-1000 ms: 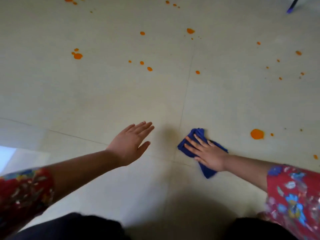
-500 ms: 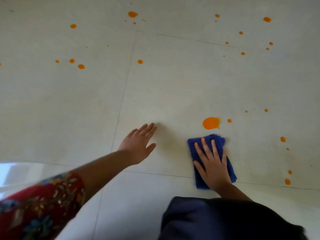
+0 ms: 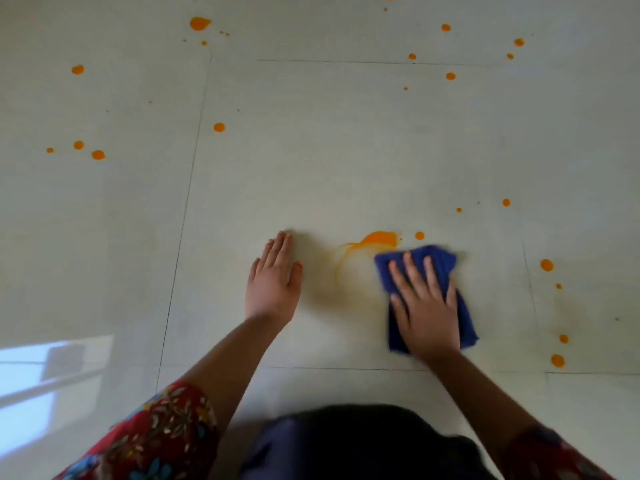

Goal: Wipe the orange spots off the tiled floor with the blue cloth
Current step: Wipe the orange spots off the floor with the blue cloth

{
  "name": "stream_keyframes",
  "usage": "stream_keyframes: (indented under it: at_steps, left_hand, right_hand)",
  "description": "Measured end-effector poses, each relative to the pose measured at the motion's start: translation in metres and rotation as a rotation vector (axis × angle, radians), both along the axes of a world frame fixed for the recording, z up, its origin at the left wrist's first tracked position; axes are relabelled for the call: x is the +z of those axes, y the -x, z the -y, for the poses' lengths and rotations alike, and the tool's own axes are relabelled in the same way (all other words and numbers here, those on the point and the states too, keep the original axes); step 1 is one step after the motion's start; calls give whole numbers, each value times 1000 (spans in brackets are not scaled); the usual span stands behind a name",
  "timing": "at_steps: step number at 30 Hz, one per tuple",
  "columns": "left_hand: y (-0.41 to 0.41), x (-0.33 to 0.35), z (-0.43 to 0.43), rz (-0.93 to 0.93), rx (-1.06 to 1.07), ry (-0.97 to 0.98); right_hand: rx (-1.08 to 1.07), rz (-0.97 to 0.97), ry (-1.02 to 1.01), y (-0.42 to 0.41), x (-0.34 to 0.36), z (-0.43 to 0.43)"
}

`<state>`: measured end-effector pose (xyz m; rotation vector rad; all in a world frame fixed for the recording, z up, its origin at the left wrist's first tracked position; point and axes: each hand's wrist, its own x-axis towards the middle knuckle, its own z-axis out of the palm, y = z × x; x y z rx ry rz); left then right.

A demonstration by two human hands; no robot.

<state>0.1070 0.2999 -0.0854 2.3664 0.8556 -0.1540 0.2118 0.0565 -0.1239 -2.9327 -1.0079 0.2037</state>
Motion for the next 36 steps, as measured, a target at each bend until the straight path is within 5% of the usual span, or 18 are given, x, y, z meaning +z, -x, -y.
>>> stream_keyframes:
  at_steps: [4,8,10,14,17,22,26,28,33,36]
  left_hand:
    - [4,-17,-1,103,61,-92]
    - [31,-25,-11,111,-1,-214]
    - [47,-27,-18,108,-38,-243]
    - [62,-35,-24,124,-91,-253]
    - [61,-37,-25,167,-58,-227]
    - [64,-37,-27,272,77,-194]
    - [63,-38,-25,249,34,-225]
    - [62,-38,-24,240,-11,-238]
    - [63,-39,-25,229,-48,-252]
    - [62,-39,-25,236,-53,-252]
  right_hand:
    - [-287,-2,-90,-48,-2,-73]
    - [158,4,-75,-1,-4,-78]
    - [219,-6,-77,12,1,-41]
    - [-135,-12,-23,-59,2,-37]
    - [-187,-12,-38,-95,6,-97]
    - [330,-40,-65,-13,2,-168]
    - [661,-89,-51,65,3,-70]
    - [599,-38,-5,33,4,-27]
    - [-16,23,20,-57,7,-52]
    - [39,19,-39,-16,4,-103]
